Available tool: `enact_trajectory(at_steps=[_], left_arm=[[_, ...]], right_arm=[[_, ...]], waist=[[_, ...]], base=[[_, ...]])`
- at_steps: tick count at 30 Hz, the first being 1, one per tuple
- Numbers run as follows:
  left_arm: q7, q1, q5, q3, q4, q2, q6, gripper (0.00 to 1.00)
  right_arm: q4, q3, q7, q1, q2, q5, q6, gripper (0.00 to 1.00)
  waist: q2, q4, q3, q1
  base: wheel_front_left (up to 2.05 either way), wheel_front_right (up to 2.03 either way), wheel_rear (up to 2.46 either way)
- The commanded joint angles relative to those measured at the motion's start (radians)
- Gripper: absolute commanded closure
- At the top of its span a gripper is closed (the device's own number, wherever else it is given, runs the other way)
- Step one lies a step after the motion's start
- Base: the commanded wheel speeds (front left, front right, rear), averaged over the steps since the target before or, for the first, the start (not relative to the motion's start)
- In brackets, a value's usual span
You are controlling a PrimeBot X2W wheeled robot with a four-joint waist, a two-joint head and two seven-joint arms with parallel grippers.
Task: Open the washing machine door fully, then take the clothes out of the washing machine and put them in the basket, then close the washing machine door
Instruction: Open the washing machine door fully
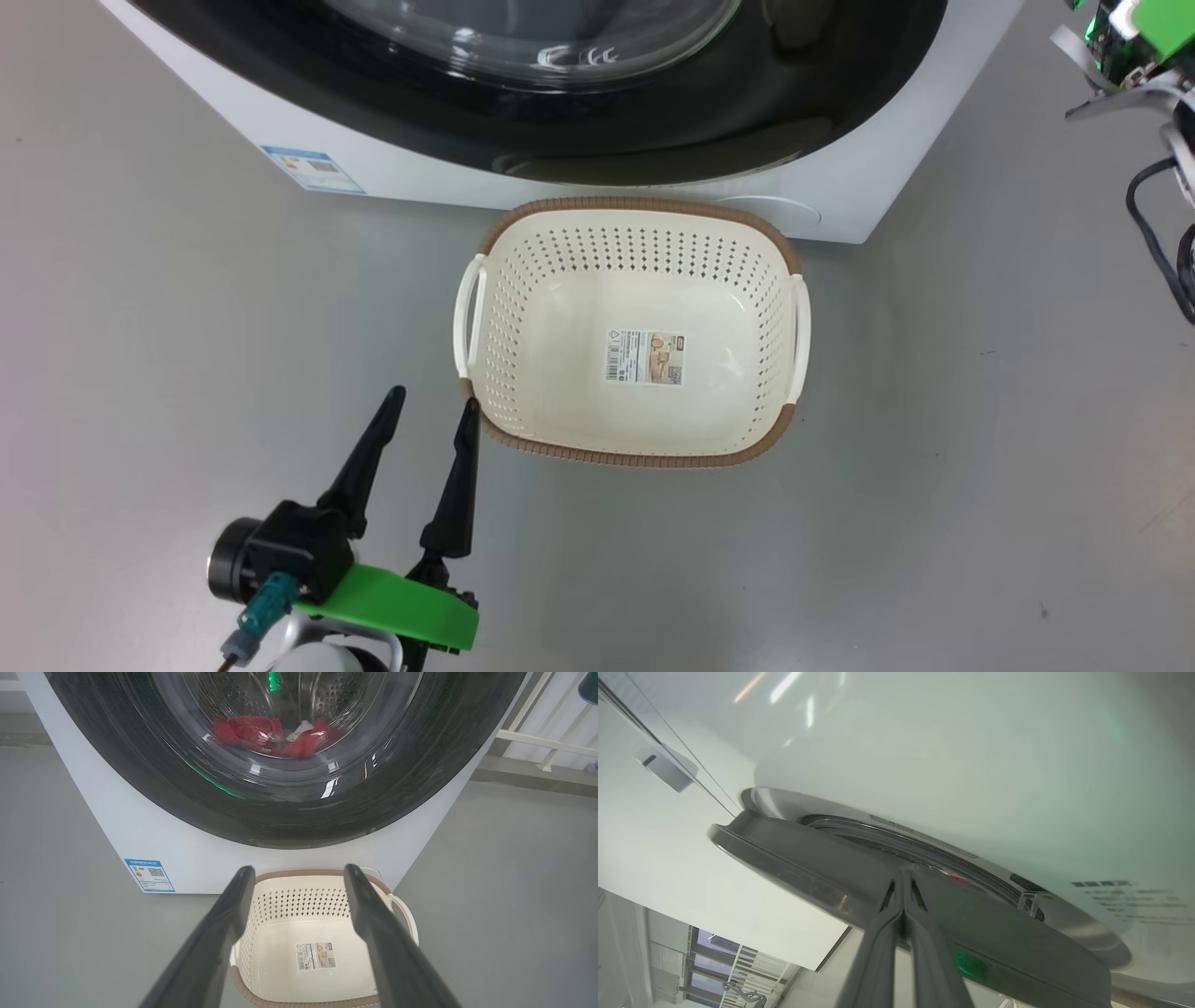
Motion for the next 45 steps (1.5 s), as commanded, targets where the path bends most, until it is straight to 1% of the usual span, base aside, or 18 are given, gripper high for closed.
enact_trajectory(at_steps=[1, 2, 9, 13, 31, 45], left_arm=[[-0.012, -0.02, -0.007, 0.025, -0.023, 0.009, 0.01, 0.0], [-0.012, -0.02, -0.007, 0.025, -0.023, 0.009, 0.01, 0.0], [-0.012, -0.033, -0.016, 0.017, -0.027, 0.009, 0.015, 0.0], [-0.012, -0.037, -0.021, 0.012, -0.027, 0.009, 0.017, 0.0], [-0.012, -0.04, -0.035, 0.0, -0.028, 0.009, 0.02, 0.0], [-0.012, -0.035, -0.042, 0.003, -0.03, 0.009, 0.028, 0.0]], right_arm=[[-0.008, -0.017, 0.032, -0.022, 0.008, 0.022, 0.008, 1.0], [-0.008, -0.017, 0.032, -0.022, 0.008, 0.022, 0.008, 1.0], [0.038, -0.034, 0.126, -0.059, 0.016, 0.033, 0.008, 1.0], [0.056, -0.042, 0.155, -0.07, 0.02, 0.026, 0.008, 1.0], [0.083, -0.073, 0.212, -0.047, 0.053, -0.015, 0.008, 1.0], [0.067, -0.086, 0.253, -0.019, 0.07, -0.038, 0.008, 1.0]], waist=[[0.0, 0.007, 0.012, -0.0001], [0.0, 0.007, 0.012, -0.0001], [0.0, 0.014, 0.035, -0.0001], [0.0, 0.017, 0.042, -0.0001], [0.0, 0.028, 0.036, -0.0001], [0.0, 0.033, 0.025, -0.0001]], base=[[0.0, 0.0, 0.0], [0.0, 0.0, 0.0], [0.0, 0.0, 0.0], [0.0, 0.0, 0.0], [0.0, 0.0, 0.0], [0.0, 0.0, 0.0]])
